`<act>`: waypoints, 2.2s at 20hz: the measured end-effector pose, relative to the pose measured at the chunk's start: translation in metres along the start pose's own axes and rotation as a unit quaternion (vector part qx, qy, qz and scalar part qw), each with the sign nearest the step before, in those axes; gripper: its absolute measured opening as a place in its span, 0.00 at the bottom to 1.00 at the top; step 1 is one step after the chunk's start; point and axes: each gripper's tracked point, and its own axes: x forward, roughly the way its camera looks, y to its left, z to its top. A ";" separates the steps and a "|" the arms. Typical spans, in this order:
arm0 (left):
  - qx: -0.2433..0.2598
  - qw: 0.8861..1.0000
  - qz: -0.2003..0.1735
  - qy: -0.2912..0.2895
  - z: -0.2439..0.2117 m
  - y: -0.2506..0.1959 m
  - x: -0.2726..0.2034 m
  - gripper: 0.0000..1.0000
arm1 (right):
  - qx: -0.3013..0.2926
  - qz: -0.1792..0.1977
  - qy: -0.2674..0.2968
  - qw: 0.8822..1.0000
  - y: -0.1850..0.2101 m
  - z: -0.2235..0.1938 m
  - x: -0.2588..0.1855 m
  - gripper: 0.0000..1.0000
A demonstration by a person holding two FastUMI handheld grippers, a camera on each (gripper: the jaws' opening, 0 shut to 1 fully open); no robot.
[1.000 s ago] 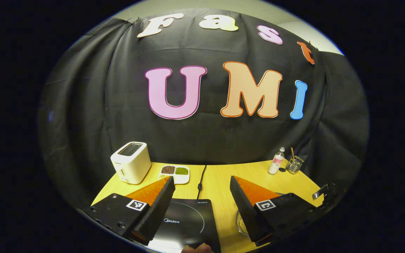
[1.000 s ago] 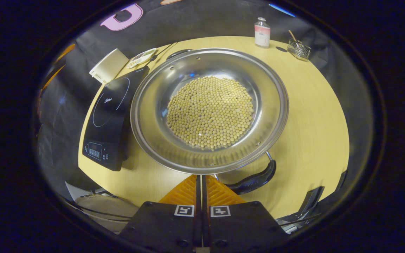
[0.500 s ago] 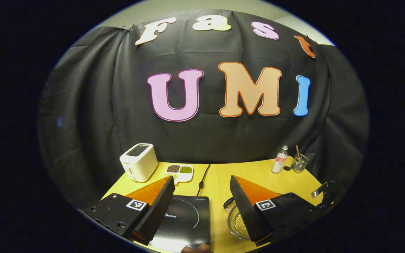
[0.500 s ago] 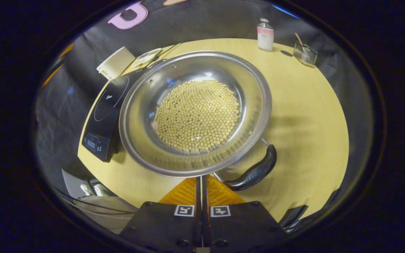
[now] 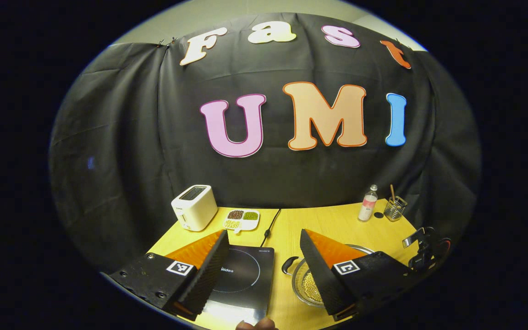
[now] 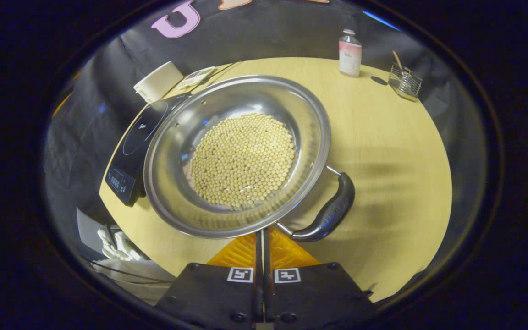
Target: First push the handle of the pot to place it horizontally, then grasp the pot with both hands and set it on the induction cooktop.
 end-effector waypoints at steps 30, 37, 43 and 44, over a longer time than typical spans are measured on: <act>-0.063 0.979 -0.096 0.170 -0.114 -0.017 0.051 0.98 | 0.095 -0.138 -0.045 0.985 -0.104 0.059 -0.023 0.00; -0.050 0.963 -0.129 0.233 -0.159 -0.032 0.061 0.98 | 0.104 -0.155 -0.090 0.978 -0.102 0.088 -0.035 0.27; -0.051 0.949 -0.136 0.280 -0.194 -0.037 0.073 0.97 | 0.102 -0.155 -0.082 0.979 -0.097 0.092 -0.028 0.75; -0.050 0.948 -0.136 0.285 -0.197 -0.037 0.075 0.98 | 0.110 -0.151 -0.086 0.979 -0.098 0.097 -0.027 0.75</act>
